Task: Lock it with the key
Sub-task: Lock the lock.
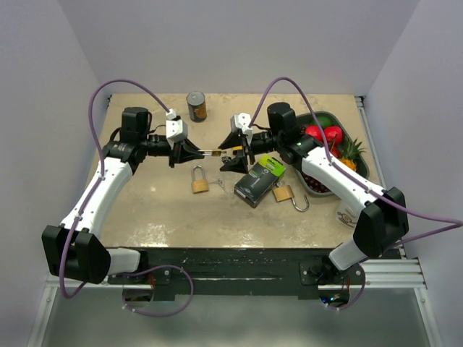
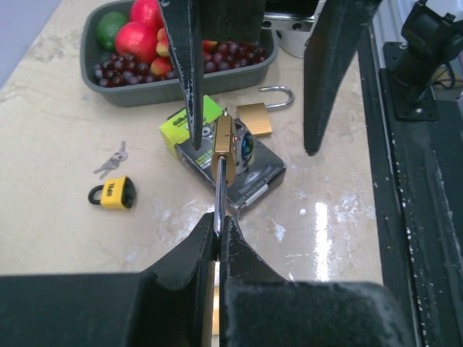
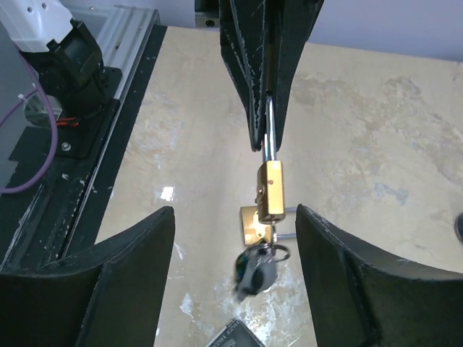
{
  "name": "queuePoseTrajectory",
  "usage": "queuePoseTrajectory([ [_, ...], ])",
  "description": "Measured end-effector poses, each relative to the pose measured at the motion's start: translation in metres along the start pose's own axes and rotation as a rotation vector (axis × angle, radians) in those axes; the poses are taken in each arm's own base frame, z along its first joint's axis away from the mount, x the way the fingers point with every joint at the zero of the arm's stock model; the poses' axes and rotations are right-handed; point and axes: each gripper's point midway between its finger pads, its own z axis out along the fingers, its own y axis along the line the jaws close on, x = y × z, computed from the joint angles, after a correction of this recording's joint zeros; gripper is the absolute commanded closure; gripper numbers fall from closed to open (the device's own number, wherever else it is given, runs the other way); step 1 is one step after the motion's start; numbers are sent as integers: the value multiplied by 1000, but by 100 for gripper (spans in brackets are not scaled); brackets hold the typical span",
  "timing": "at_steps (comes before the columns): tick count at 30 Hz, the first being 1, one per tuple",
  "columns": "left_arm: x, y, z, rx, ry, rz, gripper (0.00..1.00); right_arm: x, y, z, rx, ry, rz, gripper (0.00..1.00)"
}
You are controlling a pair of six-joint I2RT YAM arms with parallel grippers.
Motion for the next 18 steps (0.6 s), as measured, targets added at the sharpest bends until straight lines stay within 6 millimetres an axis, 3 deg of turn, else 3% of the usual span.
queuePoseTrajectory([
  [11, 1, 7, -3, -29, 6, 8, 100, 10, -2, -9, 38, 45, 60, 48],
  [15, 3, 5, -3, -24, 11, 5, 100, 11, -4, -11, 52, 51, 65, 64],
  [18, 3, 4, -3, -18, 12, 8, 100, 12, -6, -11, 63, 55, 72, 69],
])
